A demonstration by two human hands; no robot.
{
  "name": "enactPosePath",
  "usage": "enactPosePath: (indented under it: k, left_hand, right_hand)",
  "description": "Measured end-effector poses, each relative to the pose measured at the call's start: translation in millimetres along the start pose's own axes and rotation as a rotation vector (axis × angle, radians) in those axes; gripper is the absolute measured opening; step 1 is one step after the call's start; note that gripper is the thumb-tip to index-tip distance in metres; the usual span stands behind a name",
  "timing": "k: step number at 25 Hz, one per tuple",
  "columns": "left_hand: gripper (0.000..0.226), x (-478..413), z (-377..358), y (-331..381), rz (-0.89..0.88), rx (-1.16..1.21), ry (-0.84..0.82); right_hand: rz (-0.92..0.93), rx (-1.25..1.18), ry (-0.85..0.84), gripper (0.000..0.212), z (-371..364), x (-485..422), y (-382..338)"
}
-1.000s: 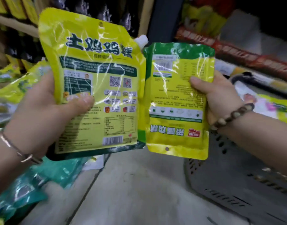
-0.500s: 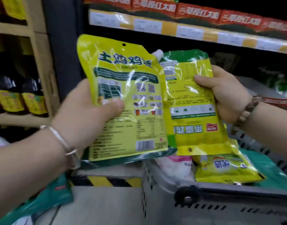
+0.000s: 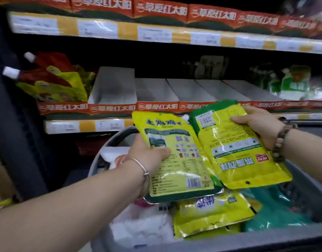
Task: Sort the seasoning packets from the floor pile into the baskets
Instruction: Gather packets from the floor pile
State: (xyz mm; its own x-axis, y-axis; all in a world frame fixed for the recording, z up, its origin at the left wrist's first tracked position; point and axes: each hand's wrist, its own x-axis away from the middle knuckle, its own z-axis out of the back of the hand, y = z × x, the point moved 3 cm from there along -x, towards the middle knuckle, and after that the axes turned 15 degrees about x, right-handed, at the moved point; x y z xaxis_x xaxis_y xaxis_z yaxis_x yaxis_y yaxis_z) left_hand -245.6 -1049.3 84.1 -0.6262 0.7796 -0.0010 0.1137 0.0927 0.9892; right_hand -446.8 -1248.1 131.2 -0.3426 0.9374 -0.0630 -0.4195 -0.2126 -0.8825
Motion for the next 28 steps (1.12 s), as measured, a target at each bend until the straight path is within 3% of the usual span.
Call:
enactPosePath:
  k: [4,7,9,11,13,16,18,24,26,28]
  left_hand:
    - [0.059,-27.8,-29.8,-14.8,0.188,-0.154,0.005]
    - [0.073,-40.0,-50.0,-13.9,0.192,-0.392,-0.033]
    - [0.091,-41.9,-58.0,-9.4,0.137,-0.603,-0.041]
    - [0.101,-43.9,-64.4,-0.2,-0.099,-0.865,-0.074]
    - [0.092,-45.1,-79.7,0.8,-0.342,-1.081,-0.246]
    - [0.088,-40.5,-110.1,-24.5,-0.212,-1.293,-0.533]
    - [0.091,-44.1,-124.6,-36.2,-0.148,-1.4,-0.583]
    - [0.091,-50.5,-149.3,-42.6,-0.153,-1.485,-0.581]
    - [0.081,-51.8,-142.6,-39.5,-0.167,-1.387,-0.566]
    - [0.062,-60.7,-129.2,-32.1,-0.168,-1.209,-0.545]
  right_hand:
    - [-0.094,0.229,0.11,0.052,9.4,-36.0,42.6]
    - [-0.086,0.413,0.214,0.055,6.4,-50.3,63.1]
    - [-0.094,0.516,0.269,0.049,1.3,-53.0,77.1]
    - [-0.095,0.638,0.27,0.044,-2.3,-54.6,86.9]
    - [-0.091,0.711,0.243,0.042,-4.7,-58.1,90.6]
    - [-0.079,0.789,0.216,0.039,-4.8,-60.8,92.2]
    - [-0.069,0.842,0.23,0.036,-4.1,-61.2,92.0]
    - [-0.065,0.955,0.193,0.034,-2.5,-49.4,94.3]
    - [0.005,1.083,0.211,0.04,-7.3,-43.1,93.5]
    - [0.124,1.023,0.147,0.046,-23.0,-35.1,85.8]
